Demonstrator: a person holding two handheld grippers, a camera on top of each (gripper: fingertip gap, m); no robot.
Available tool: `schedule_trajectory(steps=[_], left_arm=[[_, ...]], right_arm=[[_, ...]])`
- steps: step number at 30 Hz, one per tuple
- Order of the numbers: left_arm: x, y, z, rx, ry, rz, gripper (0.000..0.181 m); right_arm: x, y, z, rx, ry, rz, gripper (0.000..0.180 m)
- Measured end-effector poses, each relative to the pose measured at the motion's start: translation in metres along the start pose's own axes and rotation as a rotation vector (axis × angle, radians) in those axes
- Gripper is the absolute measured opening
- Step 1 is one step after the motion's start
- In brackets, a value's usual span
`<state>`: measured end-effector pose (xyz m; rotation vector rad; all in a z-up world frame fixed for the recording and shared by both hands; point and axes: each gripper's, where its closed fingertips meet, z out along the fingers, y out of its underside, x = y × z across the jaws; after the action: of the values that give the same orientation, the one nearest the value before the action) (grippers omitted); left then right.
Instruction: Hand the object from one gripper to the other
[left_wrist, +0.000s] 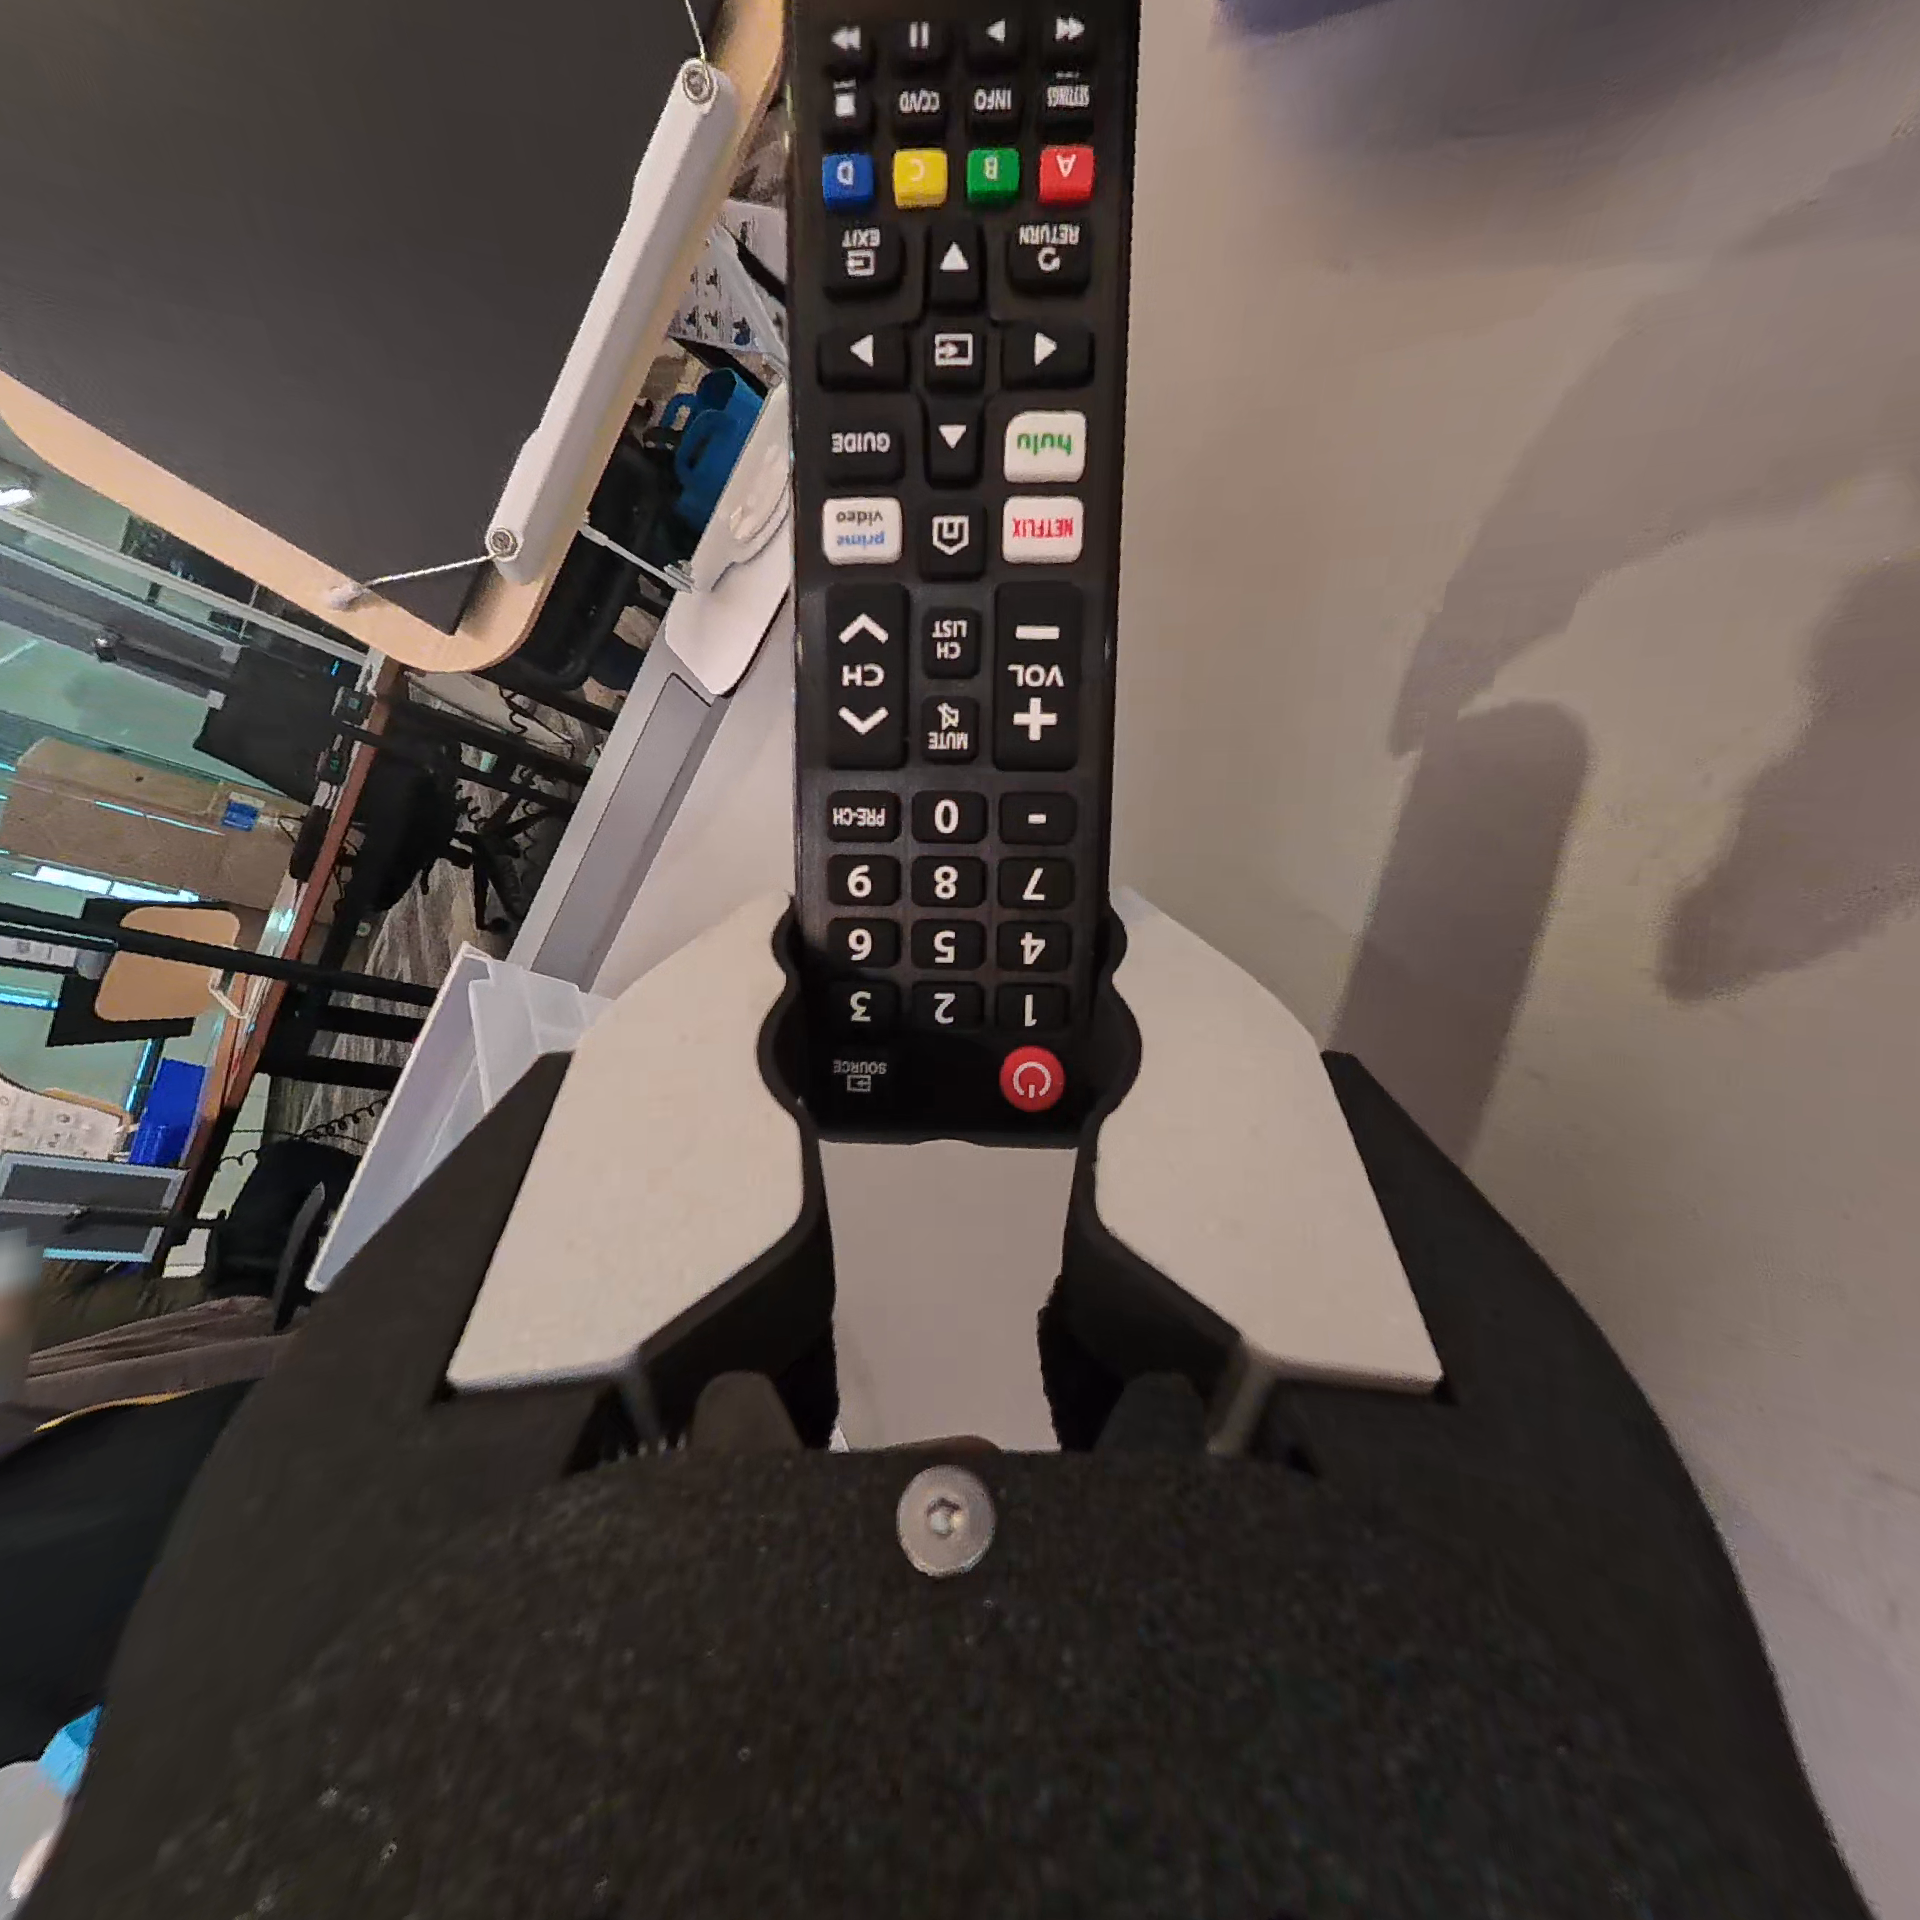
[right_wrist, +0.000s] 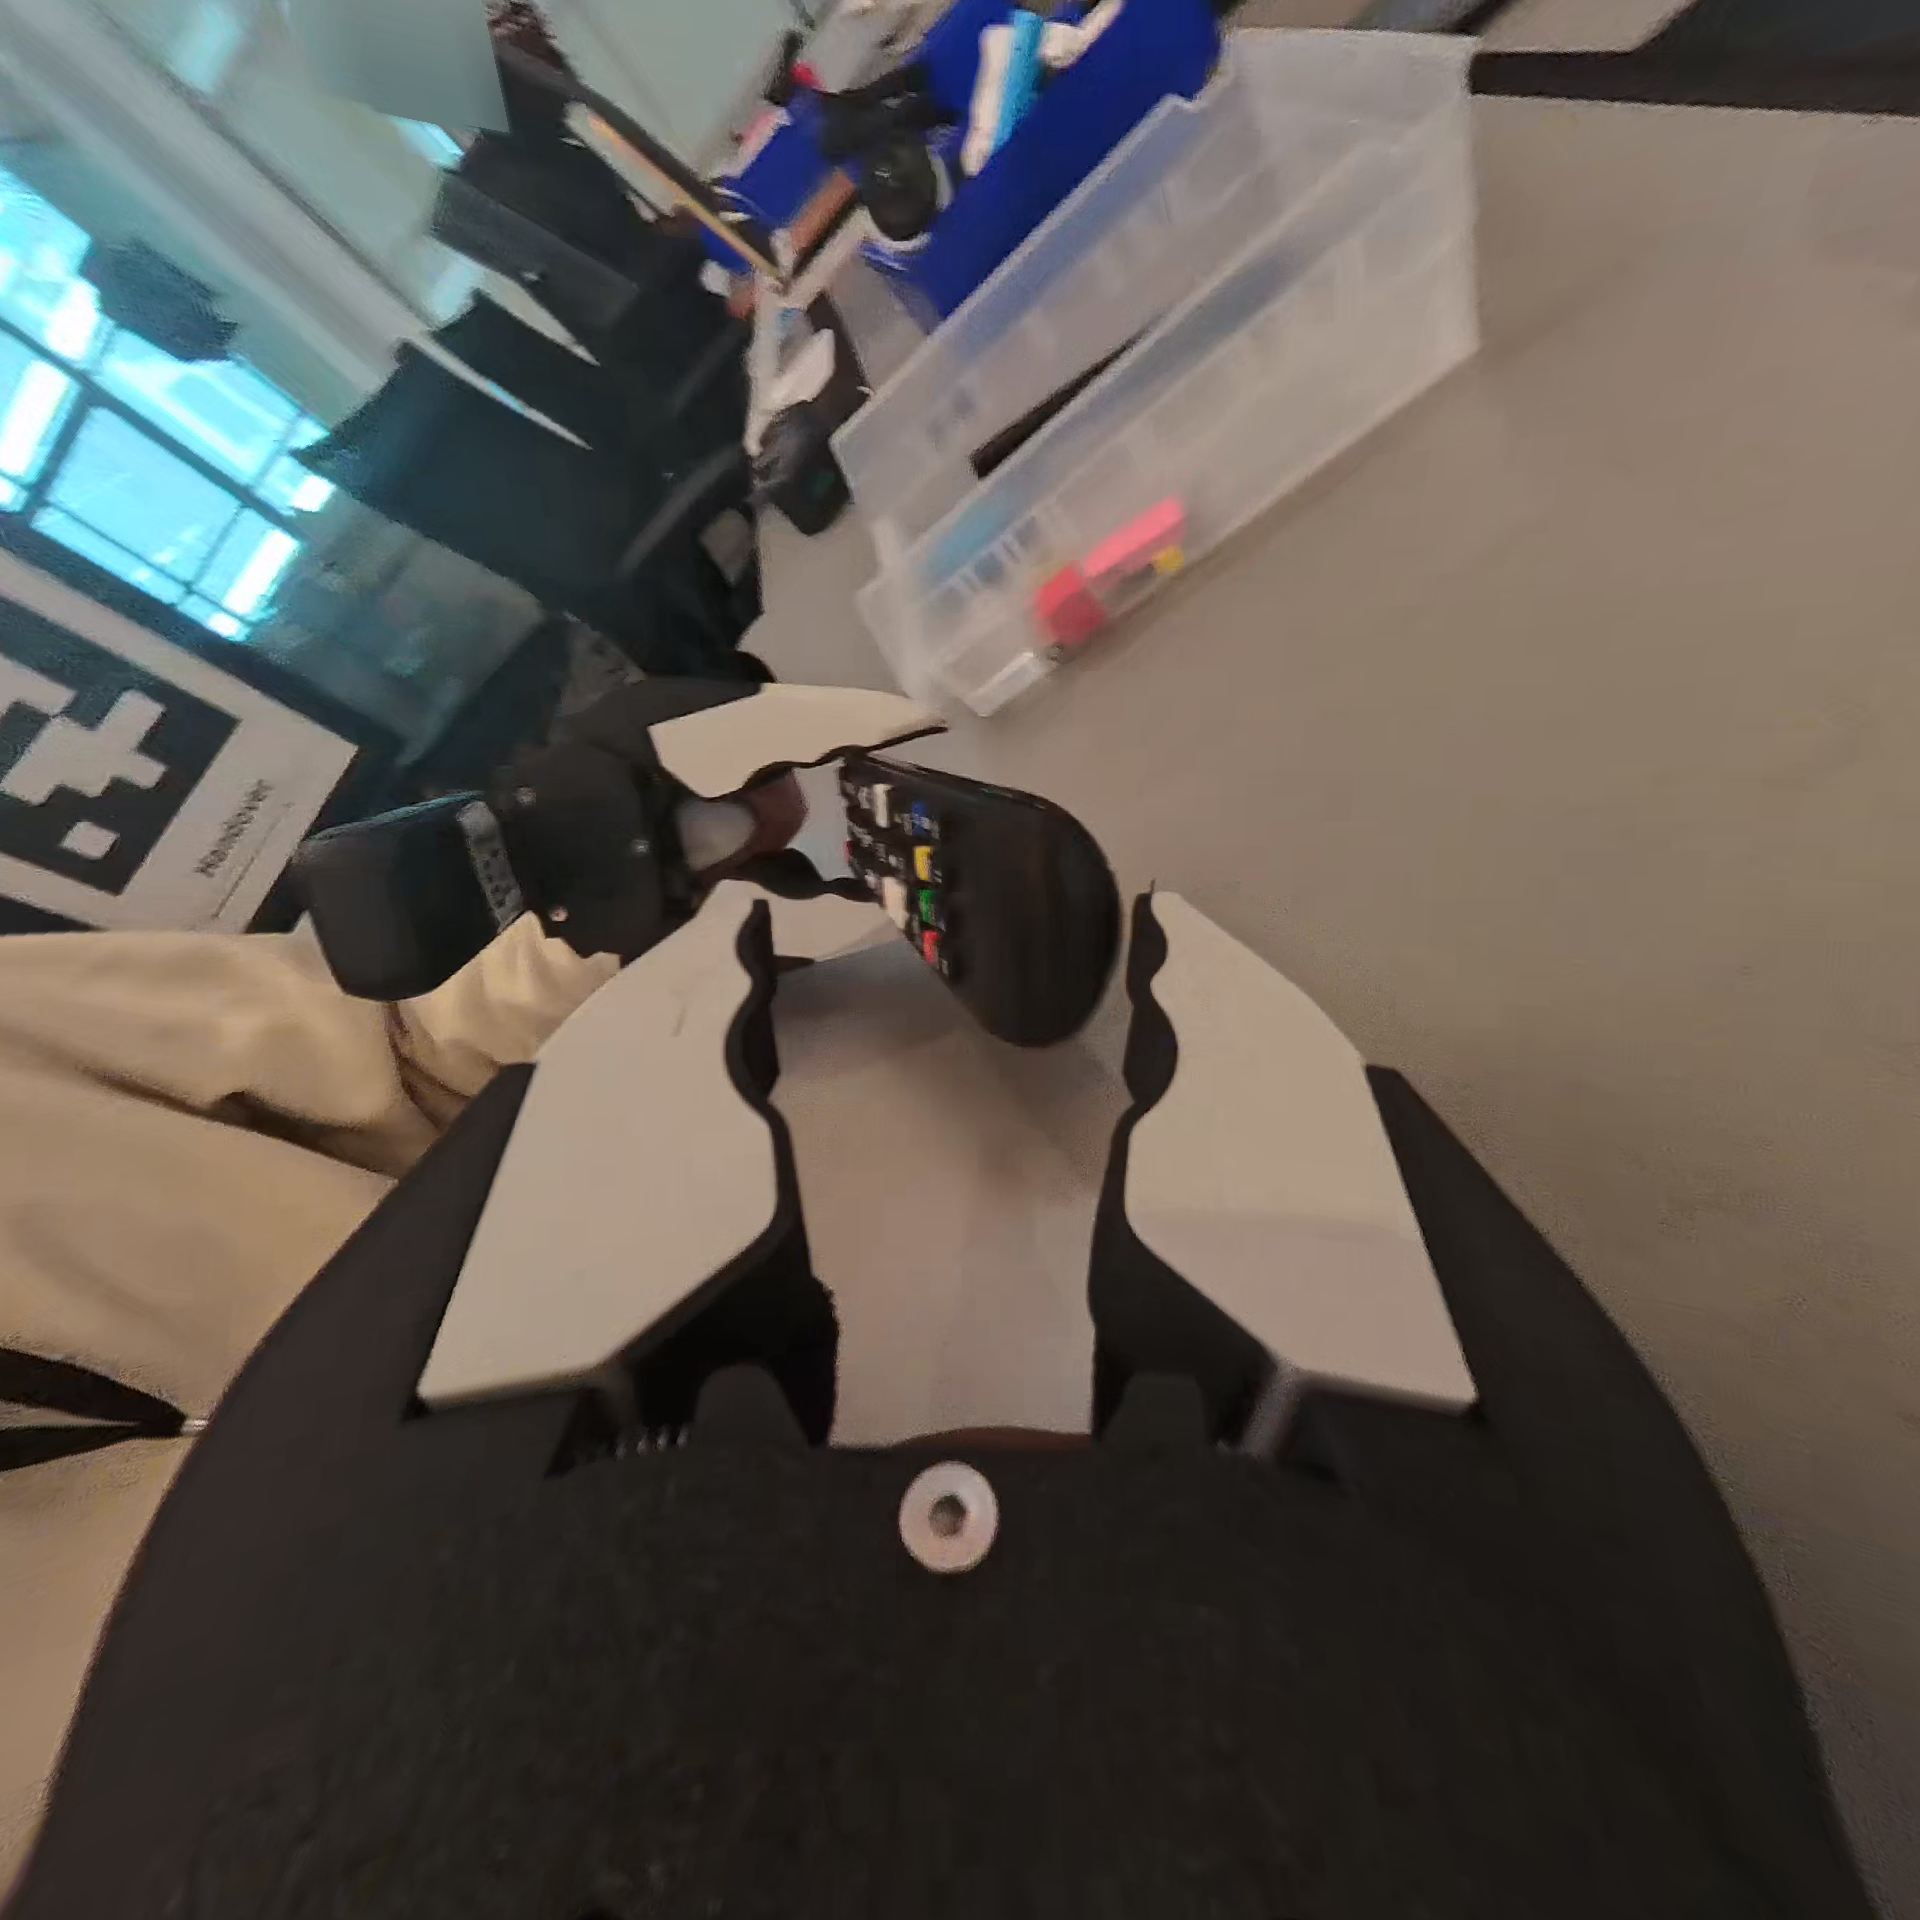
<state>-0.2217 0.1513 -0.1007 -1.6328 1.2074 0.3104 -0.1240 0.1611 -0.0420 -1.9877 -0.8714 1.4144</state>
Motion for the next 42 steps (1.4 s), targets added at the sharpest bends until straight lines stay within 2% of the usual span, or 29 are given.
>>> schedule_trajectory(steps=[2, 5, 10, 13, 16, 20, 23, 25, 27, 31, 39, 41, 42], left_arm=[[0.001, 0.001, 0.001, 0.003, 0.004, 0.011, 0.05], [0.003, -0.002, 0.001, 0.027, 0.025, -0.012, 0.05], [0.019, -0.001, 0.004, 0.026, 0.135, -0.078, 0.052], [0.023, 0.002, 0.0, 0.048, 0.221, -0.215, 0.053], [0.017, -0.004, -0.016, 0.127, 0.331, -0.476, 0.058], [0.02, -0.007, -0.042, 0.312, 0.692, -0.985, 0.055], [-0.007, -0.011, -0.064, 0.539, 0.929, -1.333, 0.055], [-0.026, -0.005, -0.068, 0.645, 0.98, -1.441, 0.05], [-0.03, 0.0, -0.065, 0.639, 0.975, -1.396, 0.05], [-0.03, -0.004, -0.067, 0.63, 0.882, -1.209, 0.05], [-0.018, -0.02, -0.073, 0.653, 0.899, -1.129, 0.052], [-0.013, -0.023, -0.079, 0.661, 0.968, -1.123, 0.027], [-0.014, -0.022, -0.08, 0.661, 0.986, -1.135, 0.026]], right_arm=[[0.002, 0.006, 0.007, -0.028, 0.019, -0.044, 0.065], [0.006, 0.012, 0.01, -0.058, 0.014, -0.058, 0.031], [0.0, 0.015, 0.005, -0.03, -0.054, -0.017, 0.023], [0.0, 0.011, -0.002, 0.038, 0.034, -0.081, 0.023], [-0.016, 0.003, -0.016, 0.168, 0.037, -0.19, 0.023], [-0.027, -0.004, -0.038, 0.395, 0.022, -0.189, 0.022], [-0.032, -0.005, -0.053, 0.613, -0.142, -0.089, 0.023], [-0.034, -0.009, -0.066, 0.789, -0.262, -0.021, 0.022], [-0.03, -0.013, -0.068, 0.832, -0.304, 0.041, 0.022], [-0.034, -0.007, -0.051, 0.747, -0.286, 0.0, 0.022], [-0.054, 0.012, 0.003, 0.6, -0.329, 0.002, 0.022], [-0.056, 0.017, 0.015, 0.574, -0.316, -0.003, 0.022], [-0.056, 0.016, 0.016, 0.584, -0.321, 0.009, 0.022]])
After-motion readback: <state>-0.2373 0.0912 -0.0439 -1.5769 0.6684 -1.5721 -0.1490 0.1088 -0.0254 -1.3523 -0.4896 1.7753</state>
